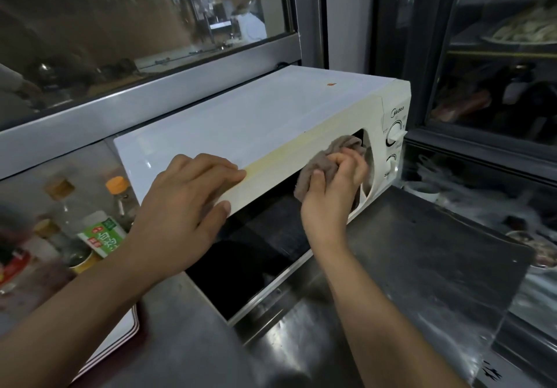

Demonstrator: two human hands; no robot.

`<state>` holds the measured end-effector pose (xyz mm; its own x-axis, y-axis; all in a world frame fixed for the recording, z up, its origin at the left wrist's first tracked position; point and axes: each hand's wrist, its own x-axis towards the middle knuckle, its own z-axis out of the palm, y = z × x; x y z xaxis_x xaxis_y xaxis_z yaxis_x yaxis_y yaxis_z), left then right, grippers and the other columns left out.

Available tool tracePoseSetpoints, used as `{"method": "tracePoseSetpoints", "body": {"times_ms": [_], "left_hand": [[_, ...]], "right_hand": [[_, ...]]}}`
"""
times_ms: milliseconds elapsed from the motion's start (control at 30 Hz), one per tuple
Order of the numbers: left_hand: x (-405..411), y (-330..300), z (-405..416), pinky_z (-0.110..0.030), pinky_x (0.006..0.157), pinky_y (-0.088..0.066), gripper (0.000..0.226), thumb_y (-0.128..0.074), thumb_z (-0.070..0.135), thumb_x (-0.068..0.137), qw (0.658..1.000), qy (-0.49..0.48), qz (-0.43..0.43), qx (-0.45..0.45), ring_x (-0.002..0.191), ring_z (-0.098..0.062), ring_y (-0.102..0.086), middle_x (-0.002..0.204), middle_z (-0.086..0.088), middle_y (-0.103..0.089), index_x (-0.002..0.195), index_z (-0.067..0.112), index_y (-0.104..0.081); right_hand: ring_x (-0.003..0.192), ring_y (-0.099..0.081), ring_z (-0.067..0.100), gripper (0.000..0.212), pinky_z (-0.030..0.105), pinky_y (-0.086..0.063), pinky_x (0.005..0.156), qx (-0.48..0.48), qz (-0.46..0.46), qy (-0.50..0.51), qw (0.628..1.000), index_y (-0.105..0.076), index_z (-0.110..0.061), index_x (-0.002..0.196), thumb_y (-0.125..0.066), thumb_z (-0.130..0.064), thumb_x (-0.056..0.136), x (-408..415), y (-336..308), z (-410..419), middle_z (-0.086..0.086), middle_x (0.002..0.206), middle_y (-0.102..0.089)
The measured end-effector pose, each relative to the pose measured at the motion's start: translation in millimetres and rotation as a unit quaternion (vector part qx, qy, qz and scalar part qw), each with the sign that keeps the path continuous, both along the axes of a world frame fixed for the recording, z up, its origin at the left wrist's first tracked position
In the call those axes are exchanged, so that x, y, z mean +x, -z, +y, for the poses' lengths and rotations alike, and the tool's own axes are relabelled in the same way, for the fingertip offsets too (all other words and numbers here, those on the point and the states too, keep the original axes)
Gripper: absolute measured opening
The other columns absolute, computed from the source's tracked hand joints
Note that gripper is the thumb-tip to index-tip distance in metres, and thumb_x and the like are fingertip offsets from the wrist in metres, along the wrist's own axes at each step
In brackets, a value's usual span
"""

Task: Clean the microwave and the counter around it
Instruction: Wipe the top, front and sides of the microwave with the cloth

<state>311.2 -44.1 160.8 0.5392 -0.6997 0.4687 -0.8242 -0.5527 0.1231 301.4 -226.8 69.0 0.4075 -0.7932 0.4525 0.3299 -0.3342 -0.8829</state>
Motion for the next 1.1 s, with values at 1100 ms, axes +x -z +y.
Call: {"method": "tracePoseSetpoints", "body": {"times_ms": [1100], "left_hand": [[-9, -6, 28, -0.015, 0.097, -0.033, 0.027, -0.052, 0.012, 0.081, 0.995, 0.006, 0.067, -0.077, 0.115, -0.010, -0.049, 0.120, -0.001, -0.056, 0.106, 0.009, -0.063]], "right_hand": [[0.120, -0.035, 0.029, 0.018, 0.018, -0.027, 0.101, -0.100, 0.206, -0.055, 0.972, -0.046, 0.000, 0.101, -0.052, 0.005, 0.085, -43, 82, 50, 0.016, 0.127, -0.031]]}}
